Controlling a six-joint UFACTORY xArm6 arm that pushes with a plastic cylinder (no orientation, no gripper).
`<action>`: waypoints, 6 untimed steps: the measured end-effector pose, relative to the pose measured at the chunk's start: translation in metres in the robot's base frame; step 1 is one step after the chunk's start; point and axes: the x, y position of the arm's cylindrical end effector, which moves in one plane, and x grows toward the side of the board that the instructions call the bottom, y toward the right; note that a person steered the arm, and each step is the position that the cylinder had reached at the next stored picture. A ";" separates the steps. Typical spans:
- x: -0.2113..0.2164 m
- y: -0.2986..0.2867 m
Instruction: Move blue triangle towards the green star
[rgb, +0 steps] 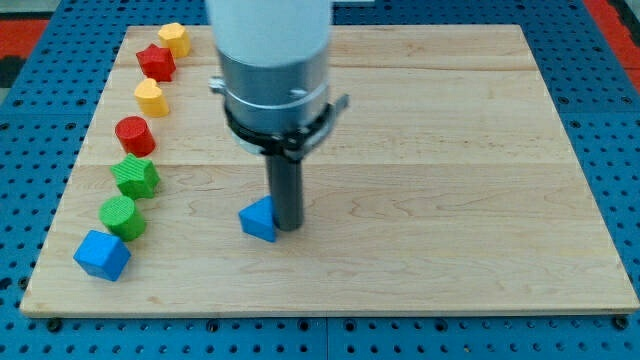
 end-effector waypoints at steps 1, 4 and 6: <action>0.021 0.004; -0.069 -0.069; -0.007 -0.042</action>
